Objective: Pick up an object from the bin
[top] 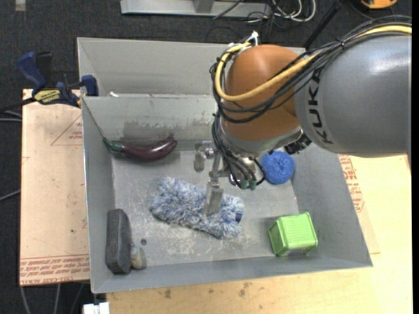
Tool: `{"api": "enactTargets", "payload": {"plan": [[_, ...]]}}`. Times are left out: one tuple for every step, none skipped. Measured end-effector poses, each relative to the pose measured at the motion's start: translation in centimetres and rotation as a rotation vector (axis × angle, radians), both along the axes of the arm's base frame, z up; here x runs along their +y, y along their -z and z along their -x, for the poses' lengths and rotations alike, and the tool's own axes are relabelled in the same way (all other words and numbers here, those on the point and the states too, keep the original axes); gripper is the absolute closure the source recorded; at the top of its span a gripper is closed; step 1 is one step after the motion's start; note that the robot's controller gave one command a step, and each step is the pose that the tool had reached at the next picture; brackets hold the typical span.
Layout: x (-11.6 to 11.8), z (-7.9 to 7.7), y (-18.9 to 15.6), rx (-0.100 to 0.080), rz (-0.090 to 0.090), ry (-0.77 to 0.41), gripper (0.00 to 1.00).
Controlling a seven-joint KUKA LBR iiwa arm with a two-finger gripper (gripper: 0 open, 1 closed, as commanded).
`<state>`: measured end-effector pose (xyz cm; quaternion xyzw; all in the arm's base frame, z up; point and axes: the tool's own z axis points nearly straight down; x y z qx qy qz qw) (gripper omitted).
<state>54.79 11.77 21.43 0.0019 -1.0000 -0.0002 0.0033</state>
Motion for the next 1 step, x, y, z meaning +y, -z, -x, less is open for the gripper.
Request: {"api": "enactTargets", "payload": {"plan": [[-0.08, -0.13, -0.48, -0.008, -0.001, 0.003, 0.00]]}}
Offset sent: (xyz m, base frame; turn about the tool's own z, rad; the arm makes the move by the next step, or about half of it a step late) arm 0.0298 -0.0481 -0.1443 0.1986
